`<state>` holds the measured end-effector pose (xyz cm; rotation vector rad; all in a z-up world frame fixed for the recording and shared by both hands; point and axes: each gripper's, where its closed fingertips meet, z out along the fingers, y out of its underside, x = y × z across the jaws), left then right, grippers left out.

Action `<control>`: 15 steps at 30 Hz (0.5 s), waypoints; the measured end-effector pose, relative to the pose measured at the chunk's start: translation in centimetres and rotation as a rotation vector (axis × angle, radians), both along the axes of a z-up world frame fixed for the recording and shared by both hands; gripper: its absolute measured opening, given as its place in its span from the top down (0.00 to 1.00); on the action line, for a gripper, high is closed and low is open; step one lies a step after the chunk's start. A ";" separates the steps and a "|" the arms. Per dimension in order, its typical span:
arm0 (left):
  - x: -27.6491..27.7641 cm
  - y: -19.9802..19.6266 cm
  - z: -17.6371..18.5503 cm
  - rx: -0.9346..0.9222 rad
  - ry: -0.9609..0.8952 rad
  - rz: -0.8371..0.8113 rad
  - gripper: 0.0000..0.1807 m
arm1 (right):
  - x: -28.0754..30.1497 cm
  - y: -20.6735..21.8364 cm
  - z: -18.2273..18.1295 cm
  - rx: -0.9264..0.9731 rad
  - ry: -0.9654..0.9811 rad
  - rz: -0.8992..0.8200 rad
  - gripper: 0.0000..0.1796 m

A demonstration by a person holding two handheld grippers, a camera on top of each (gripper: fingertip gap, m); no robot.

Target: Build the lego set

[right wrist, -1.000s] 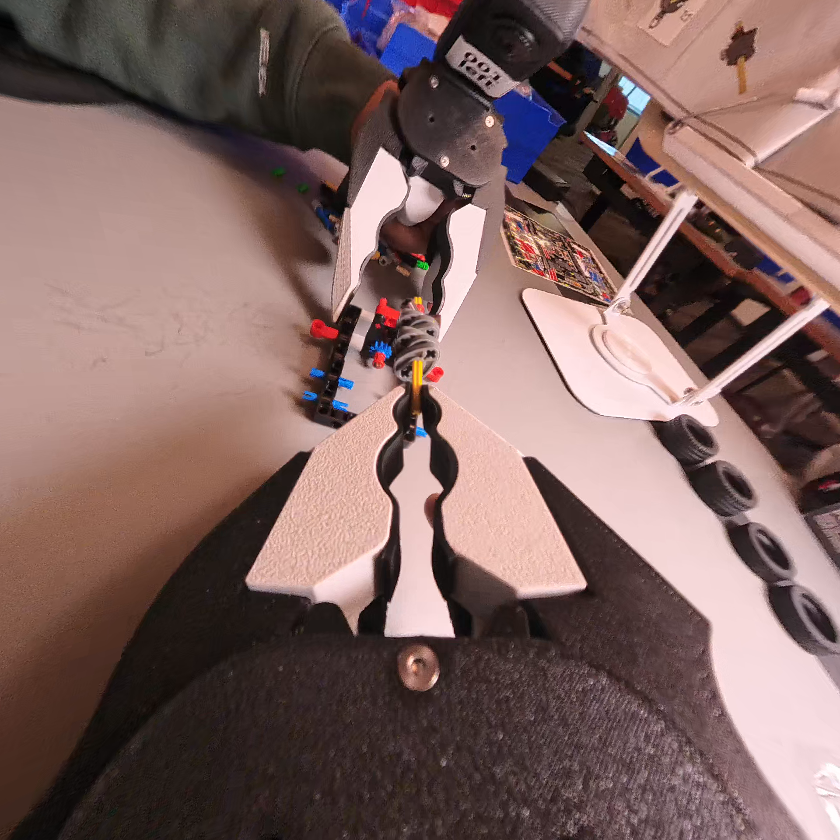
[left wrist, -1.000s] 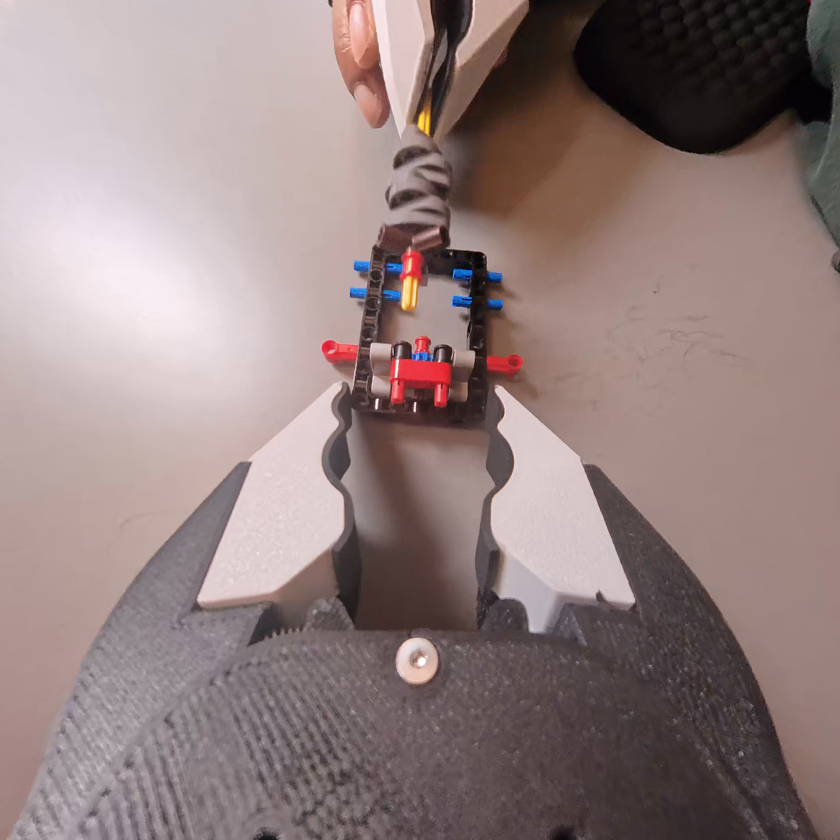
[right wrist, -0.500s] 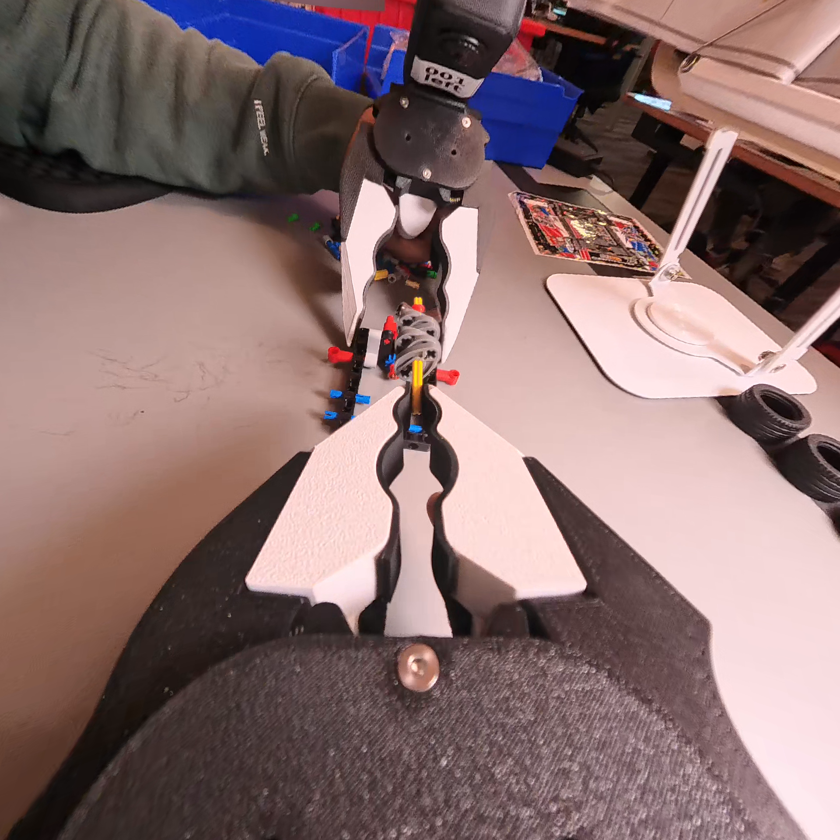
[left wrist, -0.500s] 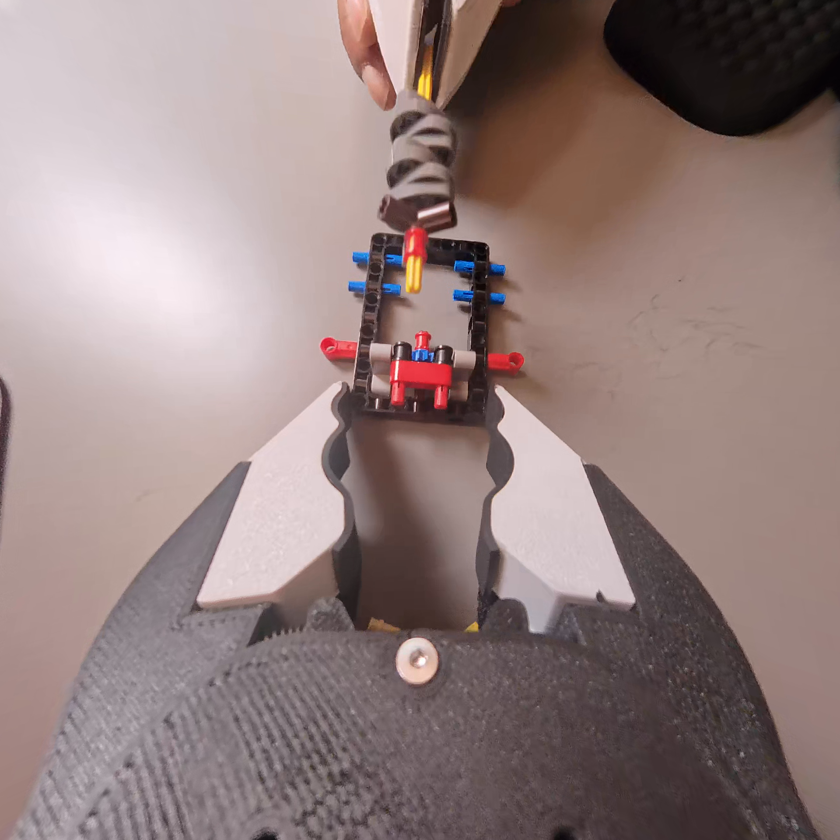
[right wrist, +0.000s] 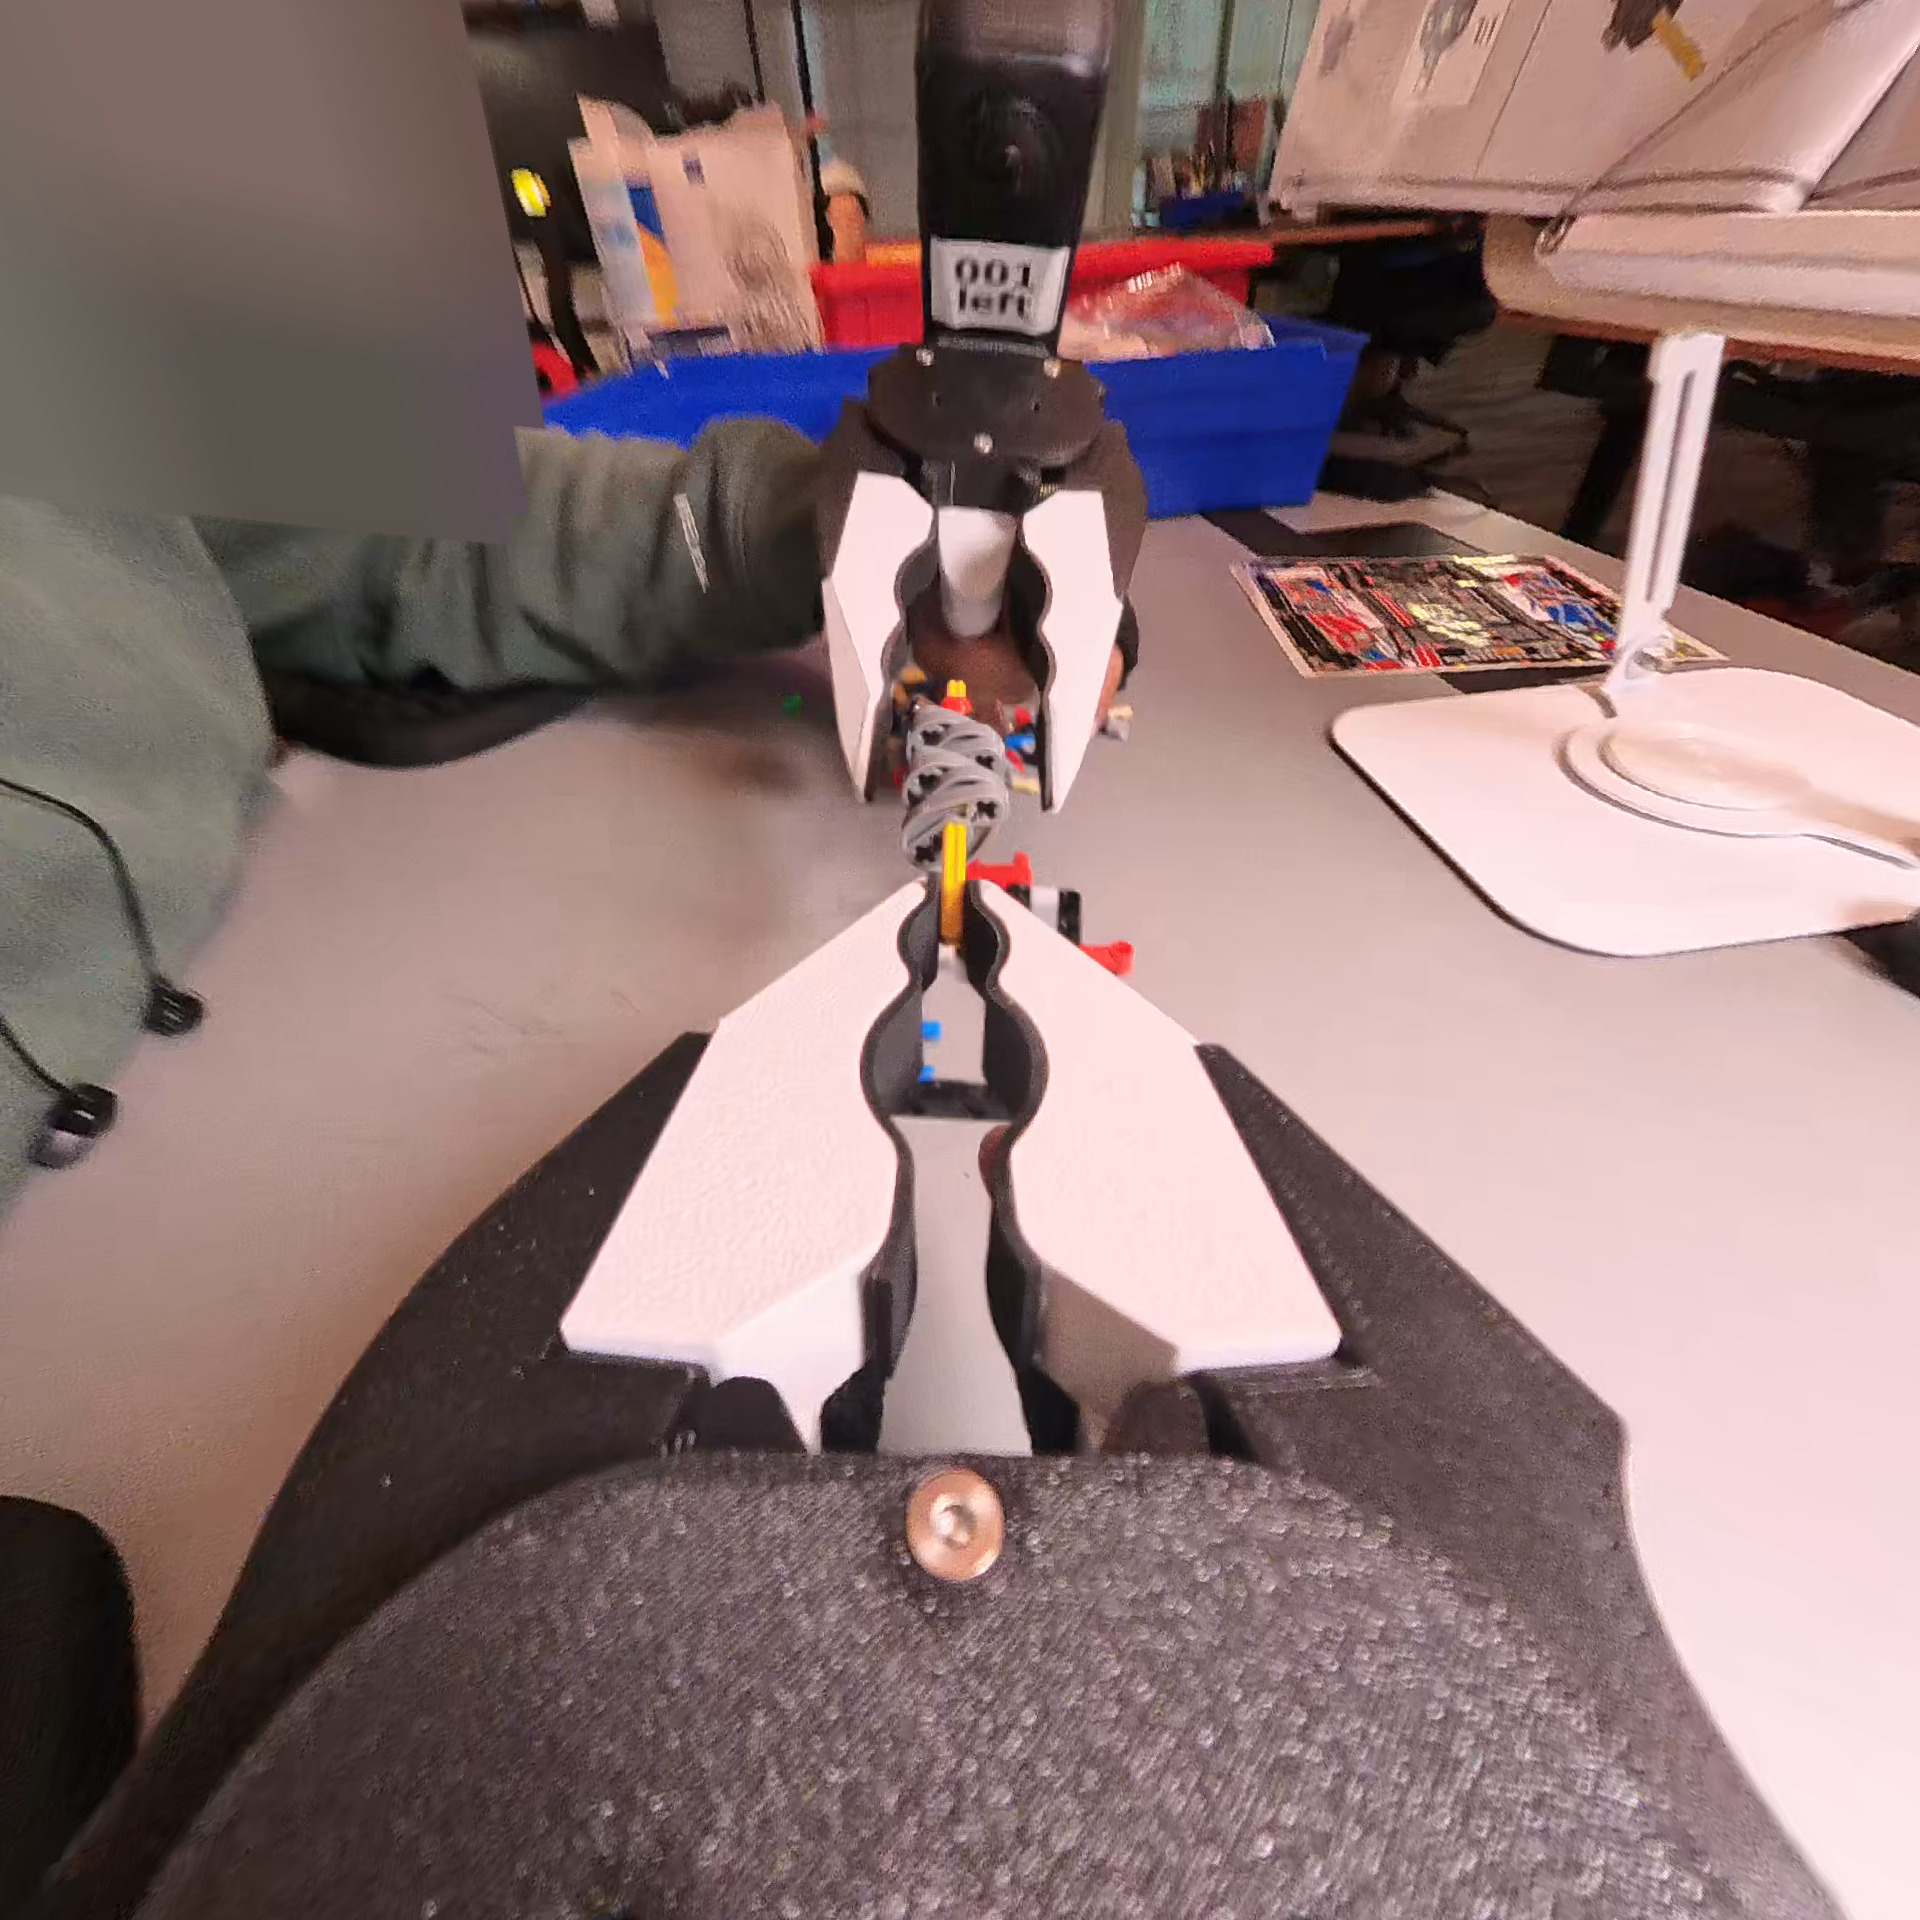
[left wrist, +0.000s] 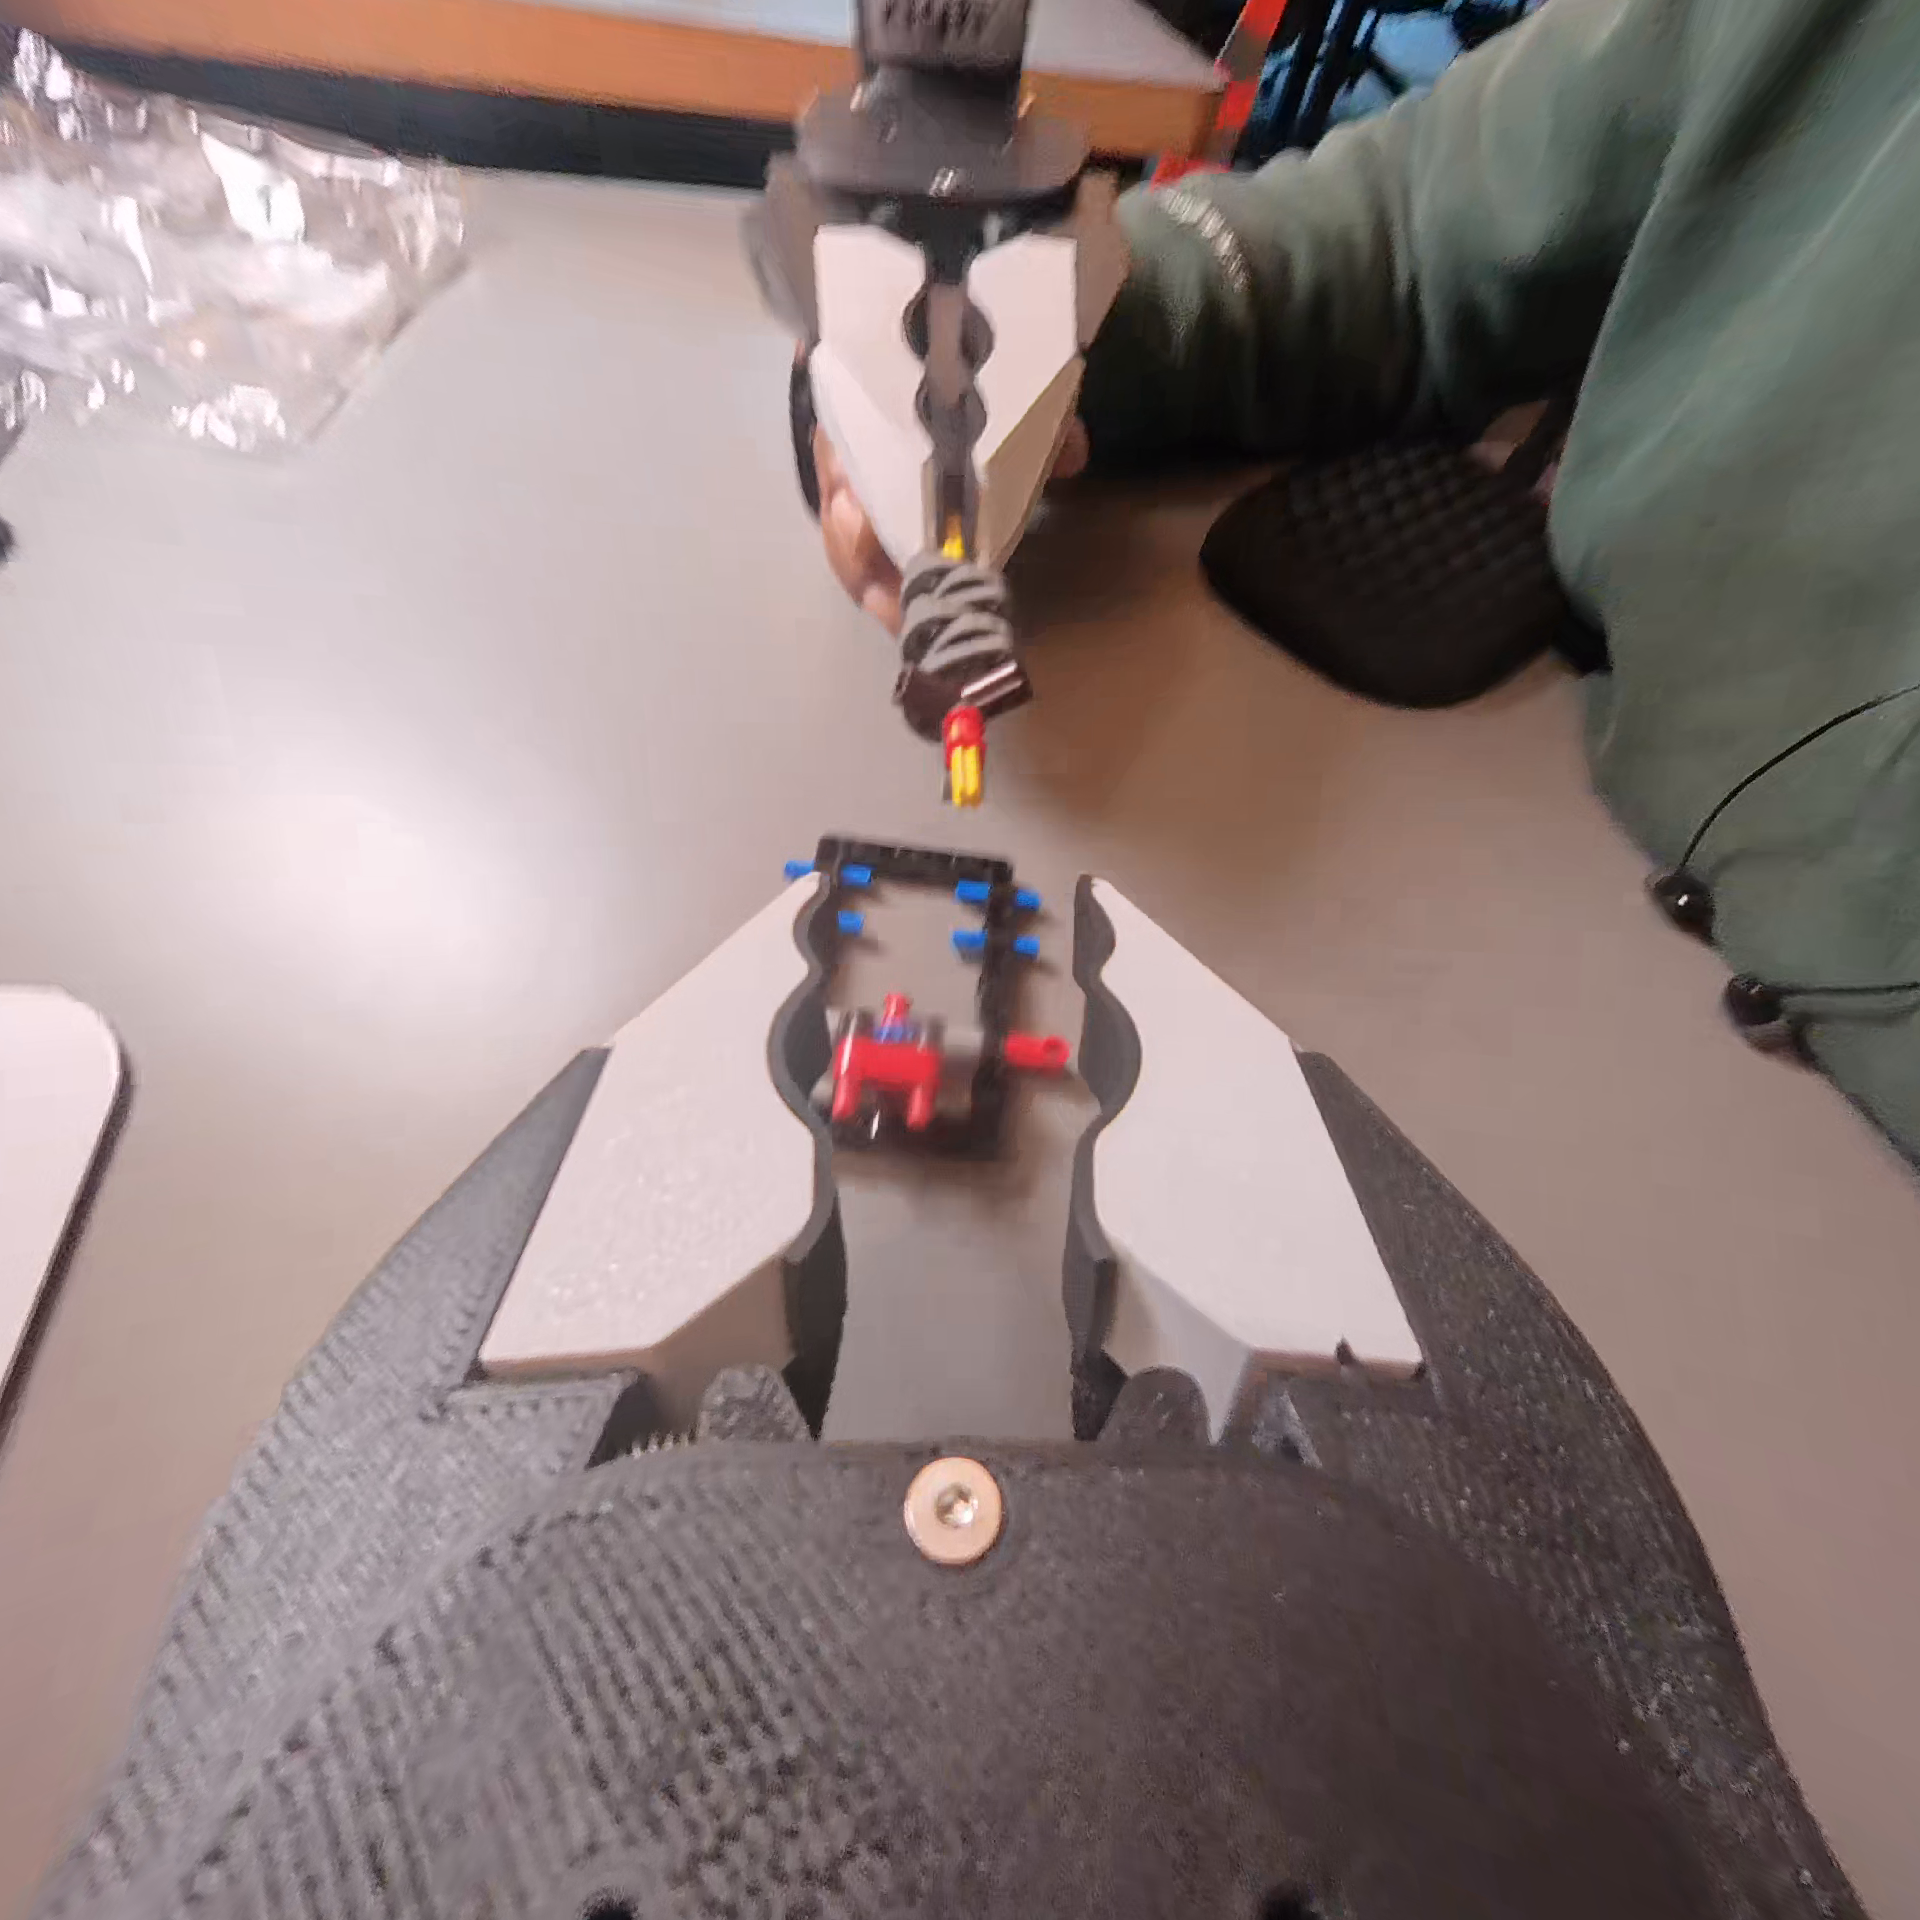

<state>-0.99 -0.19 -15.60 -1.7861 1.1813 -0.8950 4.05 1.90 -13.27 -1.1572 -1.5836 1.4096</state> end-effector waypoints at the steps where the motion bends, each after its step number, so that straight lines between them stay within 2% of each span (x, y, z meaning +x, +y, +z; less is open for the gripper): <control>1: 0.7 -0.1 0.7 0.018 -0.022 -0.006 0.77 | 0.1 -0.1 0.4 -0.034 0.020 0.009 0.99; 6: 2.6 0.2 2.8 0.064 -0.087 0.029 0.83 | 0.6 -0.3 2.4 -0.150 0.100 0.040 0.99; 9: 3.0 0.3 4.5 0.072 -0.174 0.042 0.92 | 0.8 -0.2 2.9 -0.167 0.117 0.042 0.99; 12: 3.0 0.5 5.3 0.107 -0.192 0.062 0.96 | 1.0 -0.3 3.1 -0.171 0.125 0.047 0.99; 15: 3.1 0.3 5.4 0.118 -0.186 0.057 0.97 | 1.0 -0.3 3.2 -0.174 0.131 0.048 0.99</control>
